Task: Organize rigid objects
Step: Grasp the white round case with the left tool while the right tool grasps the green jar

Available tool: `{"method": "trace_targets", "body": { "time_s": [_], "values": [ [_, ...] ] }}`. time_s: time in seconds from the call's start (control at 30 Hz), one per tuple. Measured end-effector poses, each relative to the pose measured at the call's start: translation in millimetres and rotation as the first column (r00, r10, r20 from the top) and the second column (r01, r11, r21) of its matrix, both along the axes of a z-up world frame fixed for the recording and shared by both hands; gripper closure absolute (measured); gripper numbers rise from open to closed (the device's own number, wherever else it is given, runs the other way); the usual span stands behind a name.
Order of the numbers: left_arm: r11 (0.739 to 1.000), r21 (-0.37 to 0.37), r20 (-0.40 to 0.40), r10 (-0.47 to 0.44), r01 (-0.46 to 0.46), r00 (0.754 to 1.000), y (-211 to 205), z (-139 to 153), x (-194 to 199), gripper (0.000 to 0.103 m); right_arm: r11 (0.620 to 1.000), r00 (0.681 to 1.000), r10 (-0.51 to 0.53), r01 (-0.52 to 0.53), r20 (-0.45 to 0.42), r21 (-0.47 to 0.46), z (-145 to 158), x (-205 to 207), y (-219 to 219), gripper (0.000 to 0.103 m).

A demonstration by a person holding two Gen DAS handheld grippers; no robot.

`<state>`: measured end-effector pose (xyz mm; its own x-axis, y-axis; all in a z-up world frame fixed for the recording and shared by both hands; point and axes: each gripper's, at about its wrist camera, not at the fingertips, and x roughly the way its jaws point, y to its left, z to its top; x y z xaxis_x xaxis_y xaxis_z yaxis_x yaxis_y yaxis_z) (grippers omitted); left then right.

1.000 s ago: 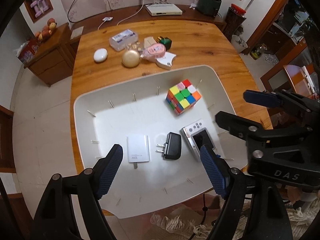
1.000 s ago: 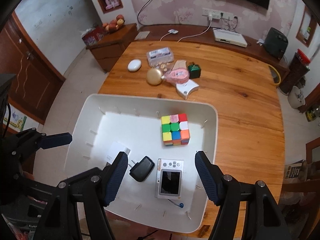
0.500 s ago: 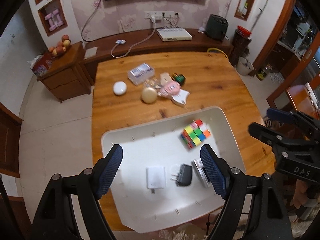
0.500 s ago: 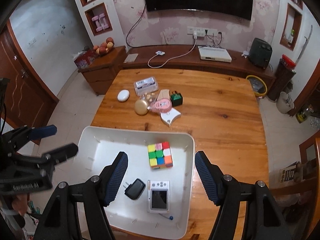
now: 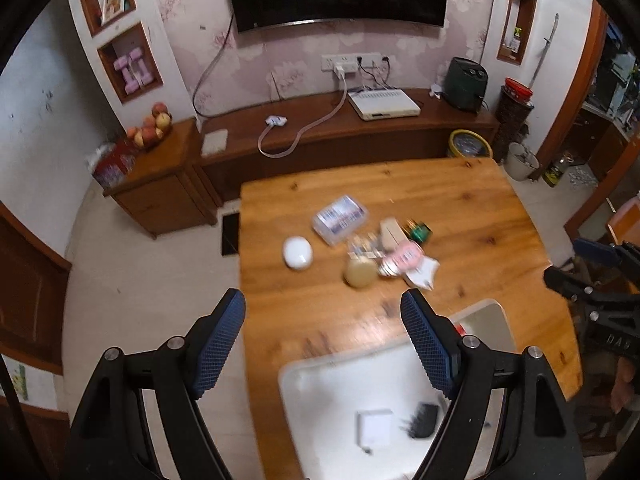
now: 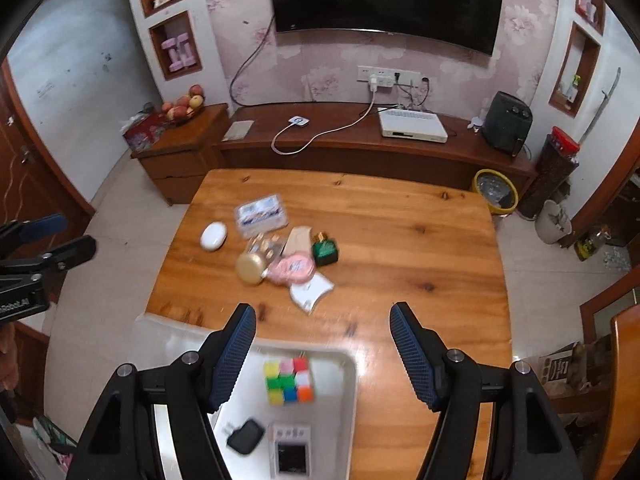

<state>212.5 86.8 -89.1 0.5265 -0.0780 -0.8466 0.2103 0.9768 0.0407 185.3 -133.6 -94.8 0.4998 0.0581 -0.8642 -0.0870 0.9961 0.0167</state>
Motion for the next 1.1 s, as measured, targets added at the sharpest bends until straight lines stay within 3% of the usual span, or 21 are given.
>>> {"method": "trace_targets", "body": {
  "time_s": [0.17,0.3,0.4,0.5,0.8,0.93,1.1],
  "values": [
    [1.0,0.012,-0.003,0.019,-0.019,1.0,12.3,-6.2,44.1,0.02,0.999,0.999,-0.035,0.035,0.006,-0.009,-1.5,48.0,-4.4,0.033],
    [0.999,-0.002,-0.07,0.043,-0.043,0.997,20.2,-29.8,81.7,0.02,0.999,0.999,-0.039,0.038,-0.023,-0.019,-18.2,87.4,-3.4,0.033],
    [0.998,-0.002,-0.138,0.056,-0.056,0.989,23.0,-61.2,111.8,0.02,1.0,0.997,-0.02,0.019,-0.08,-0.015,-44.8,118.0,-1.6,0.042],
    [0.998,0.03,-0.193,0.055,-0.05,0.98,20.2,-93.4,135.2,0.021,1.0,0.985,-0.012,0.009,-0.171,-0.014,-83.0,148.6,-0.2,0.042],
    [0.996,0.044,-0.403,0.084,-0.073,0.911,23.0,-187.0,180.9,0.021,1.0,0.928,0.0,-0.007,-0.372,-0.016,-174.9,188.3,7.4,0.042],
    [0.994,0.03,-0.458,0.105,-0.103,0.883,25.6,-209.7,187.2,0.021,1.0,0.907,0.013,-0.022,-0.42,-0.017,-193.9,194.1,11.3,0.043],
    [0.994,0.027,-0.477,0.11,-0.11,0.872,21.9,-221.1,188.7,0.021,0.999,0.883,0.02,-0.035,-0.47,-0.023,-210.3,195.2,12.4,0.051]
  ]
}}
